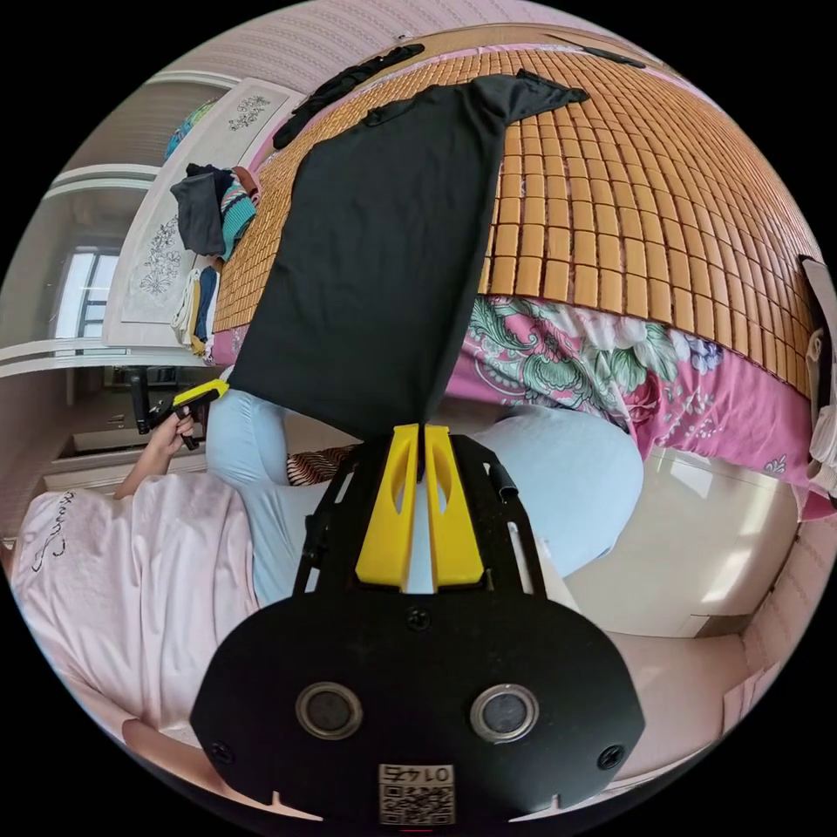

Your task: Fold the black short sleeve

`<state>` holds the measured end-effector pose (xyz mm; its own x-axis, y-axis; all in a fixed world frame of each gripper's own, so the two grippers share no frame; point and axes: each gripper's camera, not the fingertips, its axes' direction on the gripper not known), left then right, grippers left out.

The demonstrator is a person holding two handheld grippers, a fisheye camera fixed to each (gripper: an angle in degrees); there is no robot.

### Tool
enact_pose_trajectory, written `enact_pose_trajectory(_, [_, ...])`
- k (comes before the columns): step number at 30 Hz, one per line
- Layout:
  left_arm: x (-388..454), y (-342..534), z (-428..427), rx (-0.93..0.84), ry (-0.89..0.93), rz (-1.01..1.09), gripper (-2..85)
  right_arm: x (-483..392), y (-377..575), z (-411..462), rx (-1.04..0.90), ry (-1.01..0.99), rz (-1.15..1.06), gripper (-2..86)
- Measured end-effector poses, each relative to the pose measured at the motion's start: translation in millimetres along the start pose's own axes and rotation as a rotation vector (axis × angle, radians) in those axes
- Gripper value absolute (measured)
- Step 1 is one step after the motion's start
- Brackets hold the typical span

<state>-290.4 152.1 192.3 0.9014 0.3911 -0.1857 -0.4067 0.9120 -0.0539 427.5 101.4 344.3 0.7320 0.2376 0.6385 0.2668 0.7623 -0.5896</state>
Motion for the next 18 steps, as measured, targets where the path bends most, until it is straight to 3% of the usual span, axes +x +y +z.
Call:
enact_pose_trajectory(11, [18,-54,-6,0.07,-0.001,0.026,0.2,20,-19,-3,0.027,0.016,0.007,2.5])
enact_pose_trajectory(18, [63,-206,1,0.152,-0.022,0.229,-0.2,60,-106,-47,0.32,0.128,0.006,6.4])
